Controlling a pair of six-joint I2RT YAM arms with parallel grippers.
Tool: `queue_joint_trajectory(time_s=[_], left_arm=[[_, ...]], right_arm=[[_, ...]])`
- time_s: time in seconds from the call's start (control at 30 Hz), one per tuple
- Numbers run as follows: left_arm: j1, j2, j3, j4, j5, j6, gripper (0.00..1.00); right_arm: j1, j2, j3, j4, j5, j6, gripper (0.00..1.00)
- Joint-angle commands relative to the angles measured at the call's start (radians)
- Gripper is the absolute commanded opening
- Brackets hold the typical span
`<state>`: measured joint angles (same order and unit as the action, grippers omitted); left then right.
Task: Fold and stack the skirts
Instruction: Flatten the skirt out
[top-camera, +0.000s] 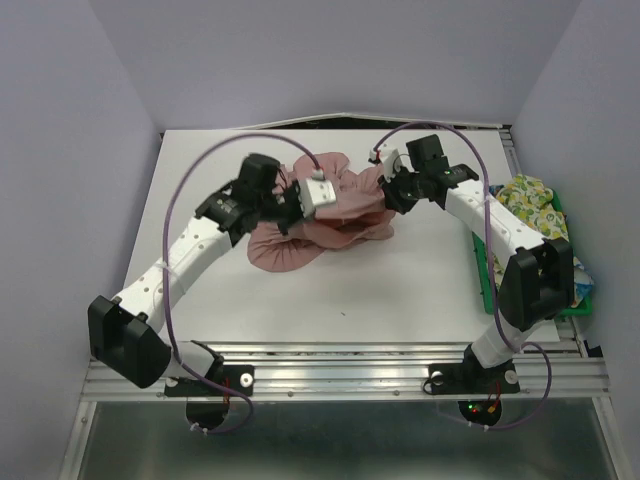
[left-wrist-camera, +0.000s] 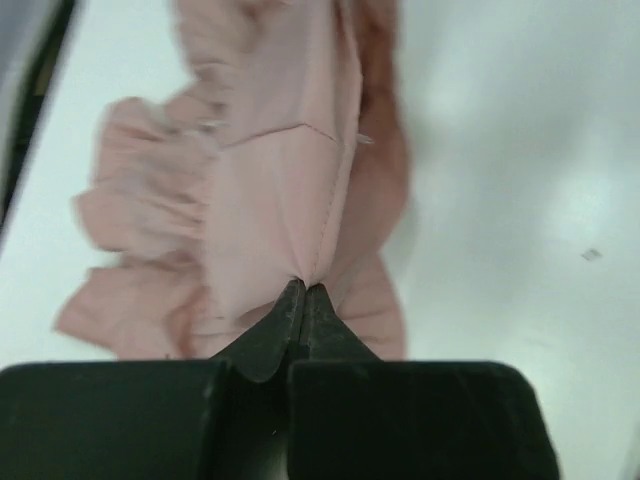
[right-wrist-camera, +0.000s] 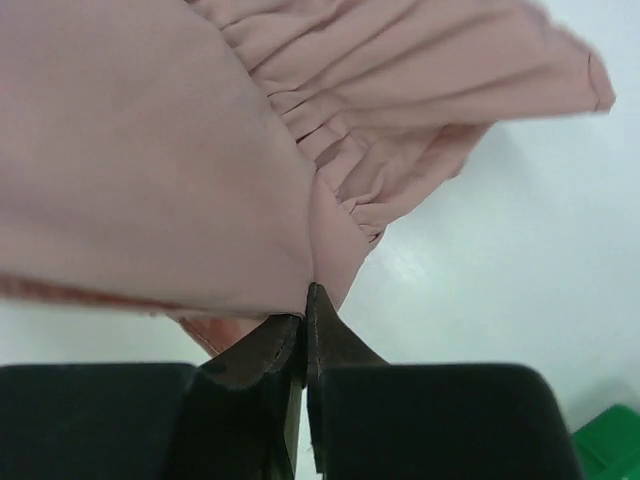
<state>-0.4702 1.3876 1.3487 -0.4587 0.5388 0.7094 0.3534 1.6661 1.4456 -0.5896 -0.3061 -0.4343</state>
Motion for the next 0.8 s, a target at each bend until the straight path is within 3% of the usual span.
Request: queue_joint_trajectory(time_s=[0.0, 0.03, 0.07, 0.1, 0.17, 0.2, 0.33, 0.43, 0.53, 0.6, 0.7, 0.77], left_arm=[[-0.201, -0.097, -0.321, 0.010, -0.078, 0.105, 0.00], [-0.269, -0.110, -0.370, 0.032, -0.100, 0.102, 0.00], [-0.295, -0.114, -0.413, 0.047, -0.121, 0.104, 0.01], [-0.314, -0.108, -0.463, 0.066, -0.157, 0.107, 0.26], [-0.314, -0.076, -0.471, 0.063, -0.157, 0.104, 0.49], [-0.305, -0.072, -0.445, 0.054, -0.146, 0.092, 0.71], [-0.156, -0.059, -0.272, 0.006, -0.002, 0.042, 0.82], [0.017, 0.019, -0.078, -0.020, 0.101, -0.010, 0.83], [0.167, 0.190, 0.143, -0.038, 0.138, -0.063, 0.82], [0.224, 0.341, 0.327, -0.072, 0.147, -0.123, 0.82], [0.272, 0.545, 0.566, -0.179, 0.130, -0.092, 0.82], [0.288, 0.647, 0.631, -0.175, 0.104, -0.117, 0.82]], right_arm=[[-0.013, -0.035, -0.060, -0.241, -0.117, -0.156, 0.22], [-0.013, -0.039, -0.062, -0.274, -0.128, -0.161, 0.59], [-0.013, -0.040, -0.062, -0.301, -0.129, -0.172, 0.68], [-0.013, -0.045, -0.050, -0.350, -0.125, -0.194, 0.82], [-0.027, -0.046, -0.027, -0.390, -0.134, -0.218, 0.97], [-0.039, -0.043, 0.007, -0.424, -0.148, -0.233, 1.00], [-0.085, 0.009, 0.142, -0.472, -0.197, -0.239, 1.00], [-0.097, 0.092, 0.278, -0.415, -0.194, -0.155, 0.99], [-0.097, 0.271, 0.439, -0.365, -0.200, -0.038, 0.93], [-0.097, 0.437, 0.663, -0.390, -0.232, 0.003, 0.90], [-0.097, 0.652, 0.981, -0.452, -0.264, 0.045, 0.85], [-0.084, 0.725, 1.079, -0.451, -0.255, 0.060, 0.82]])
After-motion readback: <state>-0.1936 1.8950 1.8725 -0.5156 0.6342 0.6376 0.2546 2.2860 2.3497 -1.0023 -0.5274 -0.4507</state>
